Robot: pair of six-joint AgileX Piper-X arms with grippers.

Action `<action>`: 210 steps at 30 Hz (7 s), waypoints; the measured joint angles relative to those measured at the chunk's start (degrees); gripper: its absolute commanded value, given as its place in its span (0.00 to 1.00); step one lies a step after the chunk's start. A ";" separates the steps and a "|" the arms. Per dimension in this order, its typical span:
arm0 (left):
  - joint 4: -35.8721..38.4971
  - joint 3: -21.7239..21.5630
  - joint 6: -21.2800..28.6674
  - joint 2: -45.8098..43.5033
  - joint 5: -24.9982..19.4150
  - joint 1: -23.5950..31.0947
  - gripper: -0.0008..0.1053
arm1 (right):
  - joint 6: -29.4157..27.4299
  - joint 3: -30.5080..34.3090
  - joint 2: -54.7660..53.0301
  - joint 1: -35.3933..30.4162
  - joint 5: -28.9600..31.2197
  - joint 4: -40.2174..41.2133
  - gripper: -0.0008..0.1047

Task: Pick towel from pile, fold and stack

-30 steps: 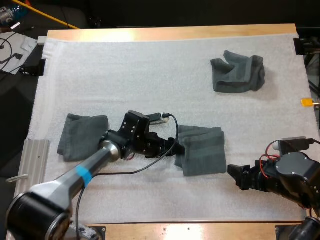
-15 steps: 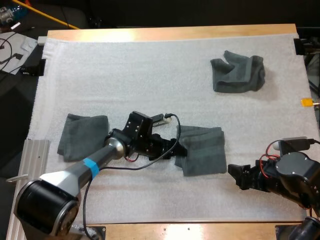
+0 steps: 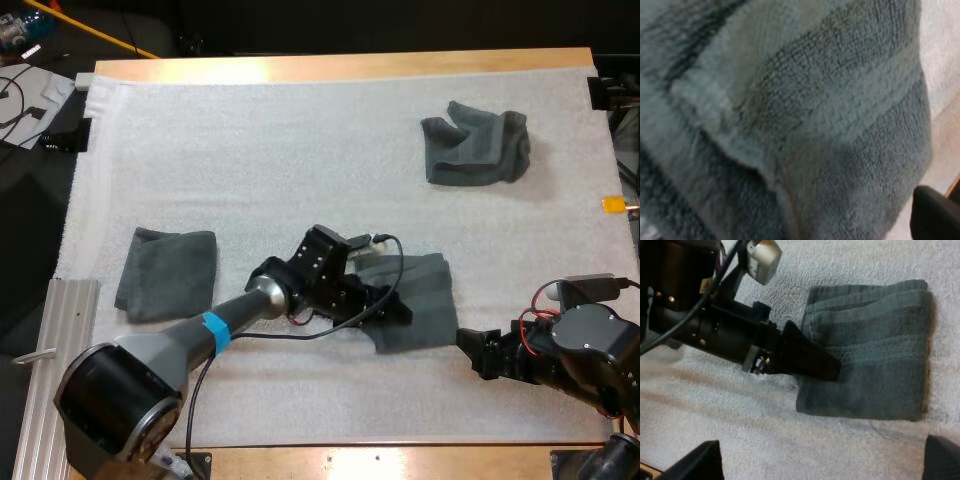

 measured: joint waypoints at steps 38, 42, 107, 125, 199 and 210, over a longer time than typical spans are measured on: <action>23.06 -5.31 26.20 -13.82 -6.12 10.01 0.01 | 0.00 0.00 0.00 0.00 0.00 0.00 0.73; 30.80 -9.26 34.33 -15.09 -13.99 15.11 0.01 | 0.00 0.00 0.00 0.00 0.00 0.00 0.73; 53.98 -14.14 49.46 -16.61 -54.47 43.71 0.59 | 0.36 0.00 0.00 0.20 -1.15 -0.36 0.73; 46.96 -5.85 46.58 -16.61 -39.91 43.71 0.59 | 0.36 0.00 0.00 0.20 -2.32 -0.56 0.74; 44.87 -17.40 42.74 -30.51 -30.14 43.59 0.59 | -2.19 0.00 0.50 0.20 0.86 -2.66 0.73; 49.98 -17.25 42.28 -39.86 -28.55 43.45 0.58 | -10.96 0.00 5.75 -0.68 8.24 -7.98 0.73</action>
